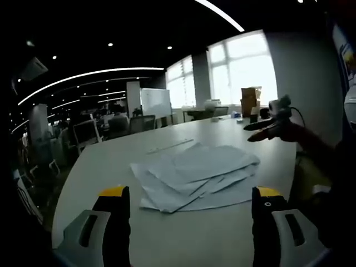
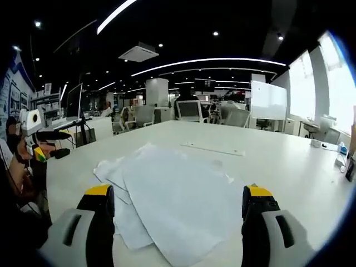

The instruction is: Organize the stack of printing papers by aligning and flattening the scattered papers on the table

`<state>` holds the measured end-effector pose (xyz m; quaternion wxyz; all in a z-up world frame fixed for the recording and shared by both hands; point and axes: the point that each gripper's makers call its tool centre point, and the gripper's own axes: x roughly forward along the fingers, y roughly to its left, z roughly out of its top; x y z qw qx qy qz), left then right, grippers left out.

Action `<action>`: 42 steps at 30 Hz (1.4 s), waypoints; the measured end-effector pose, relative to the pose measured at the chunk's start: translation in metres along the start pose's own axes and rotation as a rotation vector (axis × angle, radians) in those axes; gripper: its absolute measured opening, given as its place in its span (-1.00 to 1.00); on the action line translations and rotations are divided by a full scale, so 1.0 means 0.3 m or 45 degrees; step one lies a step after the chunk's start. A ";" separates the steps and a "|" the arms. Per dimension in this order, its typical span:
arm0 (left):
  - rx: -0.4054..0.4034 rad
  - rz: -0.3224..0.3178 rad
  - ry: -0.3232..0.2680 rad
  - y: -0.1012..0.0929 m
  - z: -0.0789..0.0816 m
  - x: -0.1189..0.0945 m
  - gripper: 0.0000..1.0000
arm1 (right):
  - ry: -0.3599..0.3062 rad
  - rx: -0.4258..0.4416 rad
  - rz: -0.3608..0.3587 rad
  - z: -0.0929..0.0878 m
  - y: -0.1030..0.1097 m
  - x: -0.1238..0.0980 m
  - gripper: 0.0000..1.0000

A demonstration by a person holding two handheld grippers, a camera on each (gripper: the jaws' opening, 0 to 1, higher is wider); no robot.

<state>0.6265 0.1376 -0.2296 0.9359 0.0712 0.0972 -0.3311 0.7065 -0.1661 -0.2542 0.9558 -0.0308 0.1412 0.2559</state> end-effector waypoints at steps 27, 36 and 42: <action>0.009 -0.034 0.008 -0.019 -0.009 0.027 0.86 | 0.027 0.034 -0.058 -0.055 -0.105 0.115 0.80; 0.008 -0.031 0.002 -0.021 -0.007 0.021 0.85 | 0.029 0.046 -0.065 -0.059 -0.118 0.124 0.80; 0.008 -0.030 -0.004 -0.020 -0.006 0.020 0.85 | 0.031 0.043 -0.066 -0.061 -0.112 0.124 0.80</action>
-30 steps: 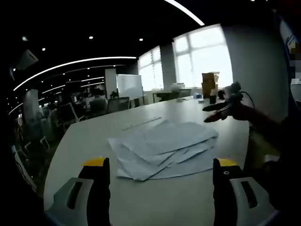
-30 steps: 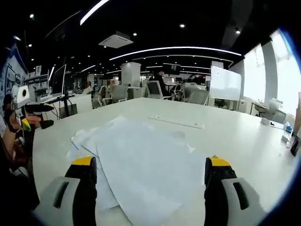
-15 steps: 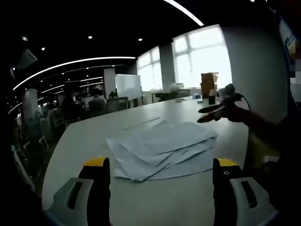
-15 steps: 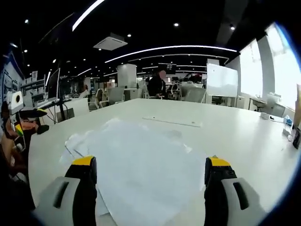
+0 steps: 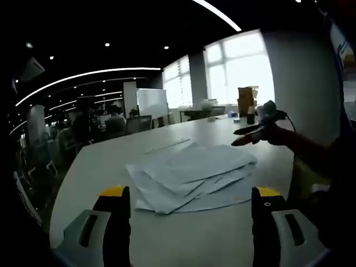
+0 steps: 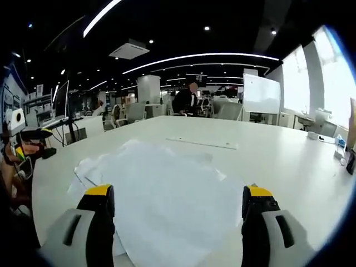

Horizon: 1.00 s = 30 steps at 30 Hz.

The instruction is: Organize the stack of printing papers by aligning and flattening the scattered papers on the table

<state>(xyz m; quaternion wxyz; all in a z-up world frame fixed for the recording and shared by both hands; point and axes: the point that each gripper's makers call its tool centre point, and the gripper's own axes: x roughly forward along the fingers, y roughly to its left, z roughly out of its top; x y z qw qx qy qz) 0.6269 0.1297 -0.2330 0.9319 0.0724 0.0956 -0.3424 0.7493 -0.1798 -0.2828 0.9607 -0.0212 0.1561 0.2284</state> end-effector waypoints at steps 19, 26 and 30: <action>-0.019 0.022 -0.011 0.026 -0.020 -0.020 0.82 | -0.028 0.031 0.003 0.001 -0.007 0.034 0.80; -0.029 0.022 -0.015 0.024 -0.021 -0.019 0.82 | 0.004 0.044 -0.027 -0.037 -0.065 0.074 0.80; -0.027 0.026 -0.013 0.026 -0.022 -0.020 0.82 | 0.018 0.043 -0.044 -0.056 -0.087 0.083 0.80</action>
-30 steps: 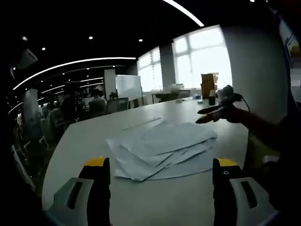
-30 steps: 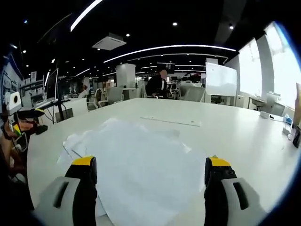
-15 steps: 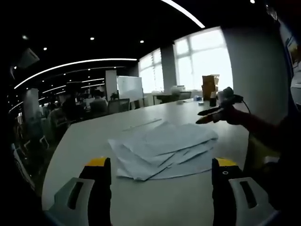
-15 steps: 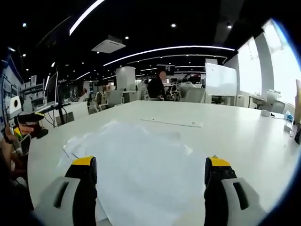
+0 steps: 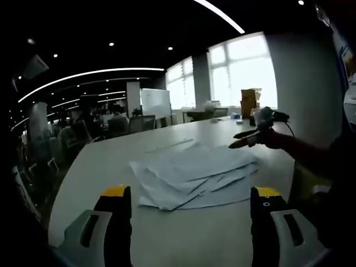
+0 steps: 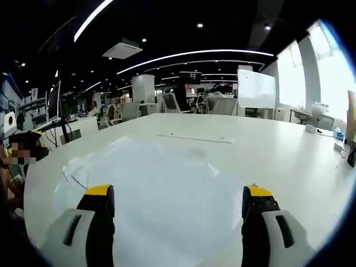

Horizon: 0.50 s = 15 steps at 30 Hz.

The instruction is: Organize the stack of printing papers by aligning and flattening the scattered papers on the table

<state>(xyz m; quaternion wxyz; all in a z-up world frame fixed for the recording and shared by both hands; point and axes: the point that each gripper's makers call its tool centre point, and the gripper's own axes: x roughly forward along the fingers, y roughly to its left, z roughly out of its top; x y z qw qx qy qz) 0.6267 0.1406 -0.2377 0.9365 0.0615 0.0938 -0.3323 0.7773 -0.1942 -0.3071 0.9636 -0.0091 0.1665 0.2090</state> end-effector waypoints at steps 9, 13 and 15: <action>-0.001 -0.004 -0.005 -0.006 0.003 -0.002 0.82 | 0.031 0.013 -0.028 -0.034 -0.041 0.026 0.80; -0.002 -0.003 -0.004 -0.008 0.002 -0.003 0.82 | 0.024 0.028 -0.035 -0.040 -0.058 0.039 0.80; -0.001 -0.005 -0.002 -0.009 0.002 -0.003 0.82 | 0.033 0.028 -0.045 -0.051 -0.070 0.048 0.80</action>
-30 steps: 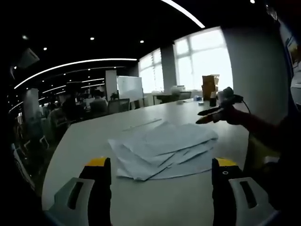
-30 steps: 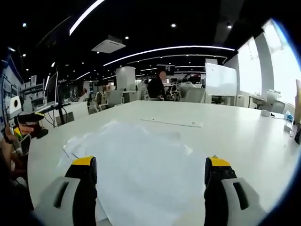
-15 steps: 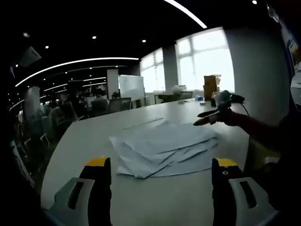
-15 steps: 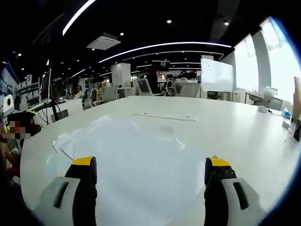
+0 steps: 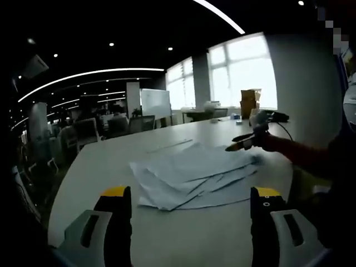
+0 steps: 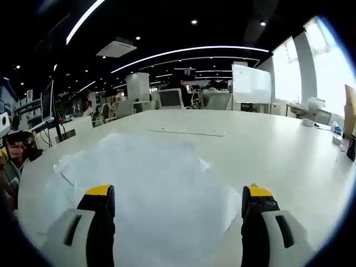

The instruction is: Organize the stack of printing papers by aligning and flattening the scattered papers on the table

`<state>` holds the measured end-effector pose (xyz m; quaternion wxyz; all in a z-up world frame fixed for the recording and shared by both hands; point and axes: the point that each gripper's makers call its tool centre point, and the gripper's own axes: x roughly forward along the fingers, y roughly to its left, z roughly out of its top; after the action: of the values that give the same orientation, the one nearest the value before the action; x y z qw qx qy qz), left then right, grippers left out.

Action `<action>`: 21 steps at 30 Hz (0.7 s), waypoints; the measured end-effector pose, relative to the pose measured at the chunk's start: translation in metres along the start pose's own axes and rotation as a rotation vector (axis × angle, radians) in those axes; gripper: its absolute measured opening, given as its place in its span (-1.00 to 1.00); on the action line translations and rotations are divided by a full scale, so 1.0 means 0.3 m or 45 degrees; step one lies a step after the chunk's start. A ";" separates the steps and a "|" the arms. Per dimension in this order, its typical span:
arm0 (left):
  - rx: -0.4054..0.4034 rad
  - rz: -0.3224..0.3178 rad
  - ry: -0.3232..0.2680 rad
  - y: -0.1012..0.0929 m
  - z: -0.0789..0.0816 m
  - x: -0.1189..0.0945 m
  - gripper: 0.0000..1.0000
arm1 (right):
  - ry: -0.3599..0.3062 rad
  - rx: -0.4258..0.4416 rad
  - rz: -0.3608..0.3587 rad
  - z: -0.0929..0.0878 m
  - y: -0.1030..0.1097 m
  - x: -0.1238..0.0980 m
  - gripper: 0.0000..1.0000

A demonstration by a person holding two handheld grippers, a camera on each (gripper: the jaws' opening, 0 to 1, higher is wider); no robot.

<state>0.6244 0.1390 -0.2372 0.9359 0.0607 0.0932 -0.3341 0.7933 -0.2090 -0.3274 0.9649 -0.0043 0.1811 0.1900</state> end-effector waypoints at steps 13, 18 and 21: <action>0.012 -0.006 0.013 -0.005 -0.002 0.005 0.81 | 0.008 0.016 -0.014 -0.008 -0.035 0.028 0.78; 0.018 -0.004 0.011 -0.002 0.007 0.006 0.81 | 0.014 0.027 -0.020 -0.008 -0.053 0.033 0.77; 0.023 -0.008 0.015 -0.005 0.008 0.011 0.81 | 0.029 0.034 -0.026 -0.013 -0.064 0.037 0.77</action>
<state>0.6261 0.1354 -0.2355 0.9337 0.0708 0.0960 -0.3377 0.8086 -0.2229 -0.3361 0.9647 0.0044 0.1945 0.1776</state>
